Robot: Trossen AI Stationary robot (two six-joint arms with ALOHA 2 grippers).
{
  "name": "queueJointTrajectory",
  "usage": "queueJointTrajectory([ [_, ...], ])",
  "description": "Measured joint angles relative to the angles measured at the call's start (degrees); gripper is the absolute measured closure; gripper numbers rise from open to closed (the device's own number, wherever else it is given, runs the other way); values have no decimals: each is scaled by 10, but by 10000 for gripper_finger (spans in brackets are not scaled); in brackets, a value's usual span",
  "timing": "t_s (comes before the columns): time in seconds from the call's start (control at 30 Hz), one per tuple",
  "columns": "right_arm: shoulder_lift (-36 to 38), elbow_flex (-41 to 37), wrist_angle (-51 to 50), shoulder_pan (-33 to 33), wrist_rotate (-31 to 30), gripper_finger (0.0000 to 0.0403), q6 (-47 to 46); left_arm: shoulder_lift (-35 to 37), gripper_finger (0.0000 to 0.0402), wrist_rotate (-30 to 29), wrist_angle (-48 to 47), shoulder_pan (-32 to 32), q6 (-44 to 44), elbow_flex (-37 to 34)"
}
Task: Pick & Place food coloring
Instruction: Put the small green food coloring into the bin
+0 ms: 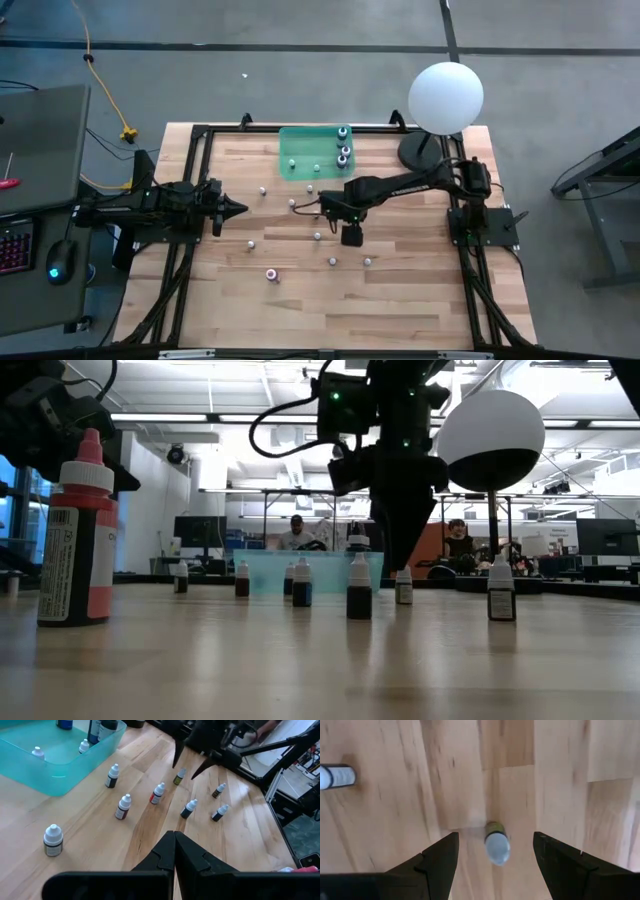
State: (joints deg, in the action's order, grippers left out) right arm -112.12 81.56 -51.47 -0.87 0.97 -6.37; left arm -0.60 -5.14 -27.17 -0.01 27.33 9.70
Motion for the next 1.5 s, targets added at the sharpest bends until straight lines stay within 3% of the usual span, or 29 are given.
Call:
queueJointTrajectory([
  [0.33,0,0,0,6,3,155,-28,0,401,0,0,0,0,0],
  [0.73,0,-75,50,6,33,155,-56,0,401,0,0,0,0,0],
  [1.23,1,-74,80,5,22,155,-52,0,401,0,0,0,0,0],
  [1.5,1,-74,81,5,22,204,-47,0,401,0,0,0,0,0],
])
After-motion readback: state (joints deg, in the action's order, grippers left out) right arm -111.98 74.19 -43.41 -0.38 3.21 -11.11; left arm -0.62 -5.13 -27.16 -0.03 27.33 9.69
